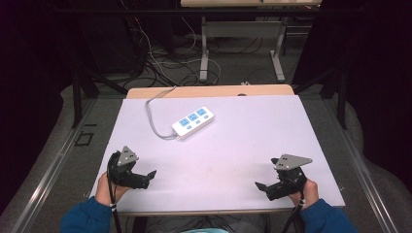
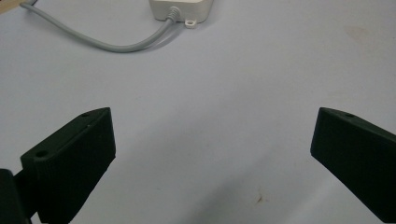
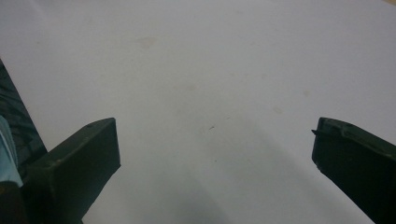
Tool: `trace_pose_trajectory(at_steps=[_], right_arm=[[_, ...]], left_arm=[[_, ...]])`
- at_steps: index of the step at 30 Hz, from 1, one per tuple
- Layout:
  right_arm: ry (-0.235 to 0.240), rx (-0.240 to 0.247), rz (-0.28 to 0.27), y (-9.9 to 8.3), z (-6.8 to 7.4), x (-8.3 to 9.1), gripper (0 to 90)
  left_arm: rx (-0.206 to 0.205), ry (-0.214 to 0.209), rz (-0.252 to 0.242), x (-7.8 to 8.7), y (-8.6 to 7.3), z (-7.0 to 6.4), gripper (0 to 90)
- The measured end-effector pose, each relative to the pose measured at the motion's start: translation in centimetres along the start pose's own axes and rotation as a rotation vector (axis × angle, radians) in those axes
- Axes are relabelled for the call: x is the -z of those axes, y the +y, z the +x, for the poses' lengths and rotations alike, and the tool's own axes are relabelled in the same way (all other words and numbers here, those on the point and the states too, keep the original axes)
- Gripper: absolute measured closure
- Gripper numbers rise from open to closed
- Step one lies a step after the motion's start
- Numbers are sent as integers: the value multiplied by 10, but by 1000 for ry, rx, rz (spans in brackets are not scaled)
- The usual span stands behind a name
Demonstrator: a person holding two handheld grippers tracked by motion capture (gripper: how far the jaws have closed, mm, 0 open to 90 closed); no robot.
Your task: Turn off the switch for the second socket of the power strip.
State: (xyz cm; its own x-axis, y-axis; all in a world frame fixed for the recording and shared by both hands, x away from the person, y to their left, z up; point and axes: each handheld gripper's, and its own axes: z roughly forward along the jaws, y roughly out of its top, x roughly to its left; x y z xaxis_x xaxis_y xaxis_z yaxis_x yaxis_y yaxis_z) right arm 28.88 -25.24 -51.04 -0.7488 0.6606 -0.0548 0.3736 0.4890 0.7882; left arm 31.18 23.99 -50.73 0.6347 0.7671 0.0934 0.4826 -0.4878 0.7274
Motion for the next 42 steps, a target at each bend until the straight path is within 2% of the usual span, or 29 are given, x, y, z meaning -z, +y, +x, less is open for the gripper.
trace_pose_trajectory(at_steps=[9, 13, 14, 27, 36, 42], right_arm=[[1, 3, -1, 0, 0, 0, 4], [-1, -1, 0, 0, 0, 0, 4], [-1, -1, 0, 0, 0, 0, 4], [3, 1, 0, 0, 0, 0, 4], [0, 4, -1, 0, 0, 0, 4], [3, 13, -3, 0, -1, 0, 4]], left_arm=[[-27, -5, -5, 9, -8, -5, 1], [-26, 6, -8, 13, -13, -7, 1], [-16, 8, -22, 13, -14, -8, 1], [-34, 7, -32, 25, -24, -16, 1], [-26, 0, -32, 24, -26, -17, 1], [-34, -7, -13, 22, -27, -15, 1]])
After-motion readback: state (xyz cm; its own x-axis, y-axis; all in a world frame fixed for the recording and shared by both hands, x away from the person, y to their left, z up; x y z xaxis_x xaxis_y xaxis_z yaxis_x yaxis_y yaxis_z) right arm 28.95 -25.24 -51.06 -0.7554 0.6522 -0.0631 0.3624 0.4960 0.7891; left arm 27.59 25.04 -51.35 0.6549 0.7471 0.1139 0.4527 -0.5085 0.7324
